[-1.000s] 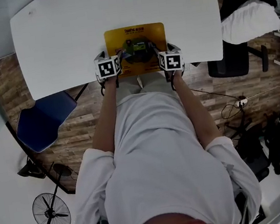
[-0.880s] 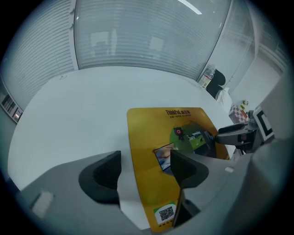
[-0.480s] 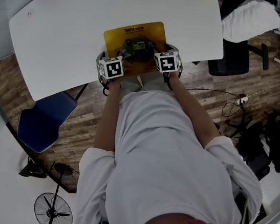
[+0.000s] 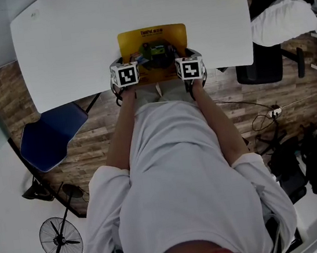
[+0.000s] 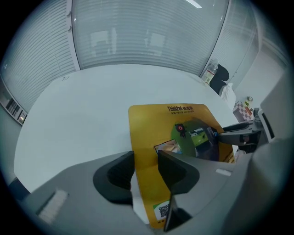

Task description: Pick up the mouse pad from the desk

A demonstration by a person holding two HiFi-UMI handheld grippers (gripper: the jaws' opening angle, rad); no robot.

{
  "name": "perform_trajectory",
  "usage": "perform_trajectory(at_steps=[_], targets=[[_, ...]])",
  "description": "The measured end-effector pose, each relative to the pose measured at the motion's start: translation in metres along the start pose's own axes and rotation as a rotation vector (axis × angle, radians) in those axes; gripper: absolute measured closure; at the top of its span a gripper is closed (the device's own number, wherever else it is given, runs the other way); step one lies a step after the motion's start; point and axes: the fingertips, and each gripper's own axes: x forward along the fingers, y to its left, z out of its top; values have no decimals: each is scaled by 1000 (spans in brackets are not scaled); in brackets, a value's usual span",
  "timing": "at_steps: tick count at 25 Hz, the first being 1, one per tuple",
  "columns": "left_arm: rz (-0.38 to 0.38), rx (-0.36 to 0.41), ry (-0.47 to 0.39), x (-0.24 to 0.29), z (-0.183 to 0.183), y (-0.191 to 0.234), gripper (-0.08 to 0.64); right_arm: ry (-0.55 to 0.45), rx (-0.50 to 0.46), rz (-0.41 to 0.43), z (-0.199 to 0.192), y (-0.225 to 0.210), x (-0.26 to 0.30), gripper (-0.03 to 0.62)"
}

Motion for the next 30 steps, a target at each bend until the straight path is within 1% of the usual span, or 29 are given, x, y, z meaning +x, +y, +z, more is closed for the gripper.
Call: perform_trajectory(at_steps=[3, 6, 7, 8, 12, 16, 18, 21, 26, 27, 28, 30], targets=[[0, -14, -7, 0, 2, 2, 419, -7, 19, 9, 0, 1, 0, 423], [15, -32, -19, -5, 3, 9, 469, -12, 23, 21, 0, 3, -1, 454], [26, -34, -21, -6, 2, 13, 552, -13, 18, 23, 1, 4, -2, 462], [25, -34, -23, -6, 1, 16, 563, -15, 11, 24, 2, 5, -3, 471], [-2, -41, -19, -3, -1, 17, 560, -12, 5, 41, 0, 7, -1, 485], [-3, -59, -7, -8, -2, 17, 524, -11, 11, 45, 1, 7, -1, 483], [-30, -66, 2, -8, -3, 14, 510, -11, 13, 49, 0, 7, 0, 483], [-86, -66, 23, -7, -2, 5, 405, -11, 17, 53, 0, 6, 0, 483], [-53, 44, 55, -2, -3, -3, 360, -14, 20, 61, 0, 8, -1, 483], [-42, 60, 55, -2, -3, -3, 306, -16, 20, 61, 0, 8, -2, 483], [-32, 71, 55, -1, -3, -3, 273, -17, 19, 61, 0, 8, -2, 483], [-22, 68, 49, 1, -2, -1, 275, -21, 20, 61, 1, 7, -3, 483]])
